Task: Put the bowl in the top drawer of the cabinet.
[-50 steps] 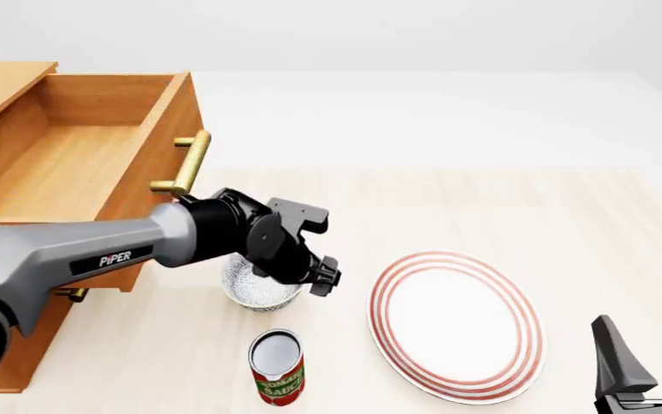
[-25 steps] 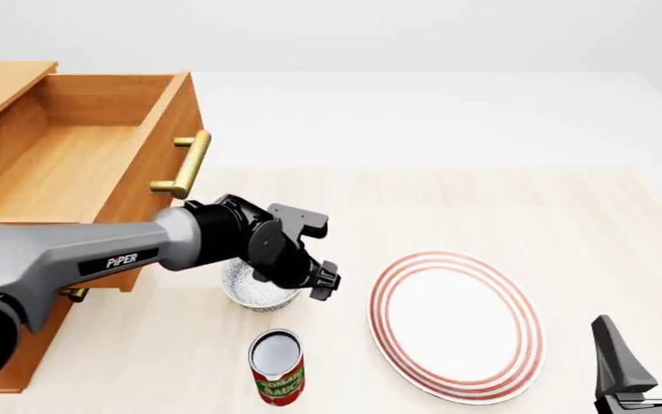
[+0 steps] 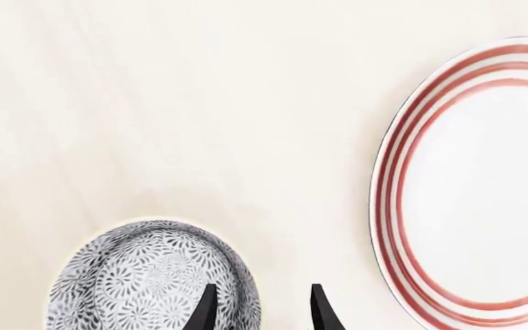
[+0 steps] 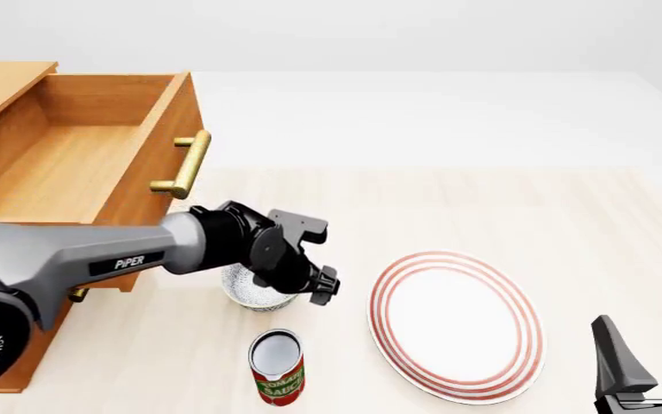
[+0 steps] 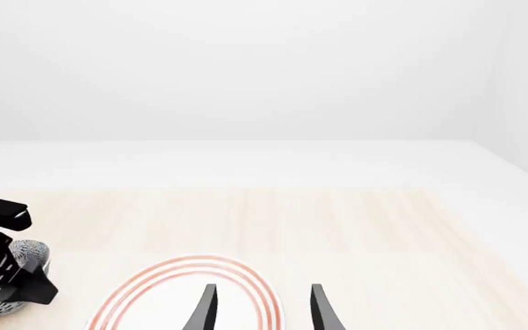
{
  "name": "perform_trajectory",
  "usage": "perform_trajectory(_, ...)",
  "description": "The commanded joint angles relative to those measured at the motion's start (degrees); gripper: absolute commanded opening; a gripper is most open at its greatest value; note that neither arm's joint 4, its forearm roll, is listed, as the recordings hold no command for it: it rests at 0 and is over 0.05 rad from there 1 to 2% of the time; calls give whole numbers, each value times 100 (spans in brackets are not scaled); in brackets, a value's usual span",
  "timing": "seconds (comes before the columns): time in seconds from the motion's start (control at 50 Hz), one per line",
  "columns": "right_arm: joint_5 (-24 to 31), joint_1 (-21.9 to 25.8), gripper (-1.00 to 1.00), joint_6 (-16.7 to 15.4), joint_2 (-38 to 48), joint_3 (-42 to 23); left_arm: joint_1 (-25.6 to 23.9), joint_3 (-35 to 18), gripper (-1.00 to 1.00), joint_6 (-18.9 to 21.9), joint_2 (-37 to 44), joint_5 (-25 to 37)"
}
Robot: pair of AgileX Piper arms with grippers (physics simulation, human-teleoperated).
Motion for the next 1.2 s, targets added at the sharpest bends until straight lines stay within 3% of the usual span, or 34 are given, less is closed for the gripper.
perform_trajectory(0.02, 0, 0, 100, 0, 0, 0, -1, 36, 100, -25, 77, -82)
perform_trajectory(0.38, 0, 0, 100, -1, 1, 0, 42, 92, 100, -2, 131, -176)
perform_trajectory(0.4, 0, 0, 100, 0, -1, 0, 126, 22, -100, 70, 152, -146)
perform_trajectory(0.84, 2, 0, 100, 1, -4, 0, 133, -184, -100, 208, 9, 173)
perform_trajectory(0.92, 1, -2, 100, 0, -2, 0, 113, -611, -100, 449, -165, 562)
perform_trajectory(1.2, -1, 0, 100, 1, 2, 0, 31, -877, -100, 703, -369, 872)
